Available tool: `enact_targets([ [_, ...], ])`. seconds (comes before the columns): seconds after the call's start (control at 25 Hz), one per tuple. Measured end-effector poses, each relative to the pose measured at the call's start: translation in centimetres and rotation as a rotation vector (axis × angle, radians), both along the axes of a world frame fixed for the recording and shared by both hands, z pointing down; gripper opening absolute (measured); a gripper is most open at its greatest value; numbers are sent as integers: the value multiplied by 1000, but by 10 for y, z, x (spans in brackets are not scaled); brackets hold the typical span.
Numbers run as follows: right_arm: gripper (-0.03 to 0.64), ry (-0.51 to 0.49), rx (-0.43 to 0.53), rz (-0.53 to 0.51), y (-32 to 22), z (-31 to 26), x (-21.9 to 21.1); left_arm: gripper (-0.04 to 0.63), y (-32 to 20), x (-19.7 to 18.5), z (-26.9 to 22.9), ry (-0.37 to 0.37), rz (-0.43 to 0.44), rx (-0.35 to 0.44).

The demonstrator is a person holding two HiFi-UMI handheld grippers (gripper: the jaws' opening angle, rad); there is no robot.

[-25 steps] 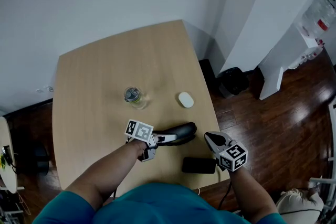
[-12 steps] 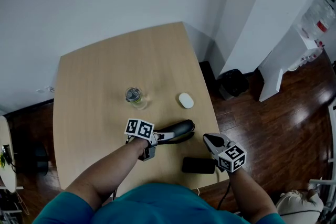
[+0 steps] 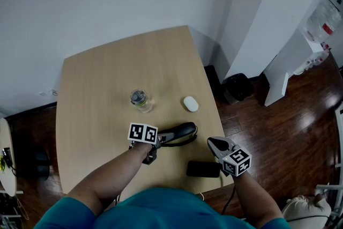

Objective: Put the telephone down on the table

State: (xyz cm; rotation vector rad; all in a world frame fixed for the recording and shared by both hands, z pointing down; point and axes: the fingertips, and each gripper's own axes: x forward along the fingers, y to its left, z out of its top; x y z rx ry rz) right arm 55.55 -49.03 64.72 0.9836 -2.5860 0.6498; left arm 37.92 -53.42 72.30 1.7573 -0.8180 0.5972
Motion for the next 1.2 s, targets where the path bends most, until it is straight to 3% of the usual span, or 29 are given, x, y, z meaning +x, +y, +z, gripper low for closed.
enact_targets([
  [0.24,3,-3,16,13,-1,-7,1,426,-2,-20,-28,40,-24,177],
  [0.32,3,-9,21,25,-1,-10,0,390,2,-31,-40,46,-28,251],
  [0.64,3,-35,44,71,2,-27,-17,6,29,-89,-101,17,-12,621],
  [0.84,3,-42,59,93,13,-41,-53,5,51,-138,-127,17,3,741],
  [1.2,3,-14,131,154,68,-80,-175,5,117,-265,-159,51,41,824],
])
